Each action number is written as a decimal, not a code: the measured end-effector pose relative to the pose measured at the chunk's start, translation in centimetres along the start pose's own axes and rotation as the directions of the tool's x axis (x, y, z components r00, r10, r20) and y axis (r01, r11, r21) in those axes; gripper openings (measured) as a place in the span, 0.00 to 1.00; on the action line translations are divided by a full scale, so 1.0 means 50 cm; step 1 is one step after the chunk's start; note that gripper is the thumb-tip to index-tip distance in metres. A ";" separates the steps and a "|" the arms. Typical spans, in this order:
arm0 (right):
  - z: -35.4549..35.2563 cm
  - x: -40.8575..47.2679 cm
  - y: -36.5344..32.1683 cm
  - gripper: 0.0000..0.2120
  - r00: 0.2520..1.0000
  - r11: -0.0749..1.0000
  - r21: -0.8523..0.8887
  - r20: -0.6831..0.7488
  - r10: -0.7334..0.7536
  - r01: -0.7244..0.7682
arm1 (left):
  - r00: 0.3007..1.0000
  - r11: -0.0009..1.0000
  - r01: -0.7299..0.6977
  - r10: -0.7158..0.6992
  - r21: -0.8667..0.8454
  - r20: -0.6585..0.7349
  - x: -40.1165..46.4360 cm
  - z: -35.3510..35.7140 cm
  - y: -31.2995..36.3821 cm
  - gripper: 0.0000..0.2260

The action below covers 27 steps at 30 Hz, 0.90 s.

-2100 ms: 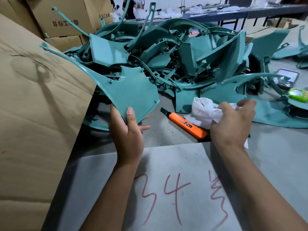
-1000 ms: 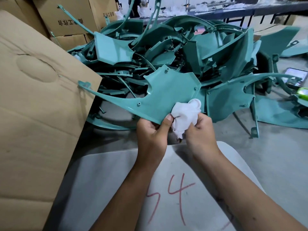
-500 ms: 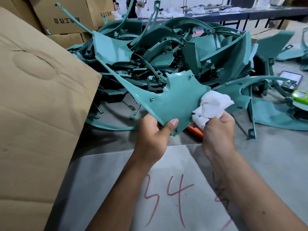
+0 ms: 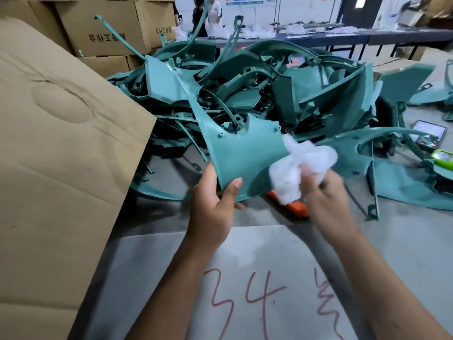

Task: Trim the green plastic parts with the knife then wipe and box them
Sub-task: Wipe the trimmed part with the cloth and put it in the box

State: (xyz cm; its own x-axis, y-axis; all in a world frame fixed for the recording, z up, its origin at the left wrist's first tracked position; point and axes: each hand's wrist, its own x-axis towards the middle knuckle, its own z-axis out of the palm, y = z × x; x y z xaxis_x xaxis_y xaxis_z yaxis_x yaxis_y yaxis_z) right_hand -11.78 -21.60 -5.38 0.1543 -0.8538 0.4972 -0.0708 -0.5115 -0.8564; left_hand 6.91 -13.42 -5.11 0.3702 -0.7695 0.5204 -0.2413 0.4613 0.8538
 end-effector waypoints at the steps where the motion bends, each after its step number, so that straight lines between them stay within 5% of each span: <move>1: 0.017 -0.002 -0.002 0.06 0.998 0.999 -0.033 0.069 0.015 -0.013 | 1.000 1.000 -0.018 0.018 -0.019 -0.019 -0.001 0.002 -0.003 0.12; 3: 0.033 -0.001 -0.001 0.11 0.996 0.998 -0.054 0.087 0.034 -0.029 | 0.994 0.996 0.011 -0.021 -0.092 -0.103 0.003 -0.001 -0.001 0.08; 5: 0.045 -0.006 -0.008 0.13 0.989 0.984 0.123 0.094 0.115 -0.126 | 0.960 0.944 0.131 -0.198 -0.303 -0.199 0.008 0.001 0.004 0.05; 8: 0.069 -0.023 -0.024 0.14 0.975 0.919 0.329 0.093 0.200 -0.219 | 0.888 0.714 0.266 -0.443 -0.648 -0.124 0.006 0.029 0.011 0.13; 14: 0.067 -0.029 -0.017 0.17 0.988 0.988 0.025 0.029 0.152 -0.153 | 0.890 0.802 0.329 -0.440 -0.498 -0.122 -0.003 0.047 0.011 0.19; 18: 0.068 -0.024 -0.023 0.19 0.979 0.968 0.148 0.013 0.205 -0.205 | 0.924 0.861 0.339 -0.379 -0.378 -0.037 0.007 0.013 0.001 0.13; 22: 0.048 -0.010 -0.027 0.19 0.931 0.839 0.434 -0.002 0.366 -0.328 | 0.927 0.870 0.374 -0.358 -0.321 0.109 -0.001 0.007 -0.001 0.15; 27: 0.059 -0.019 -0.037 0.23 0.939 0.829 0.447 0.081 0.335 -0.335 | 0.924 0.874 0.382 -0.357 -0.301 0.136 0.020 -0.031 0.000 0.10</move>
State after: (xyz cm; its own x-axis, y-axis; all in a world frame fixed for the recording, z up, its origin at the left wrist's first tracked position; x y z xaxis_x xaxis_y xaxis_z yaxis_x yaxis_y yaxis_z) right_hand -8.91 -19.54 -4.70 0.2011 -0.9650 0.1681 0.3303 -0.0947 -0.9391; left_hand 8.70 -13.51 -4.56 0.3059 -0.9359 0.1744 0.2005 0.2424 0.9492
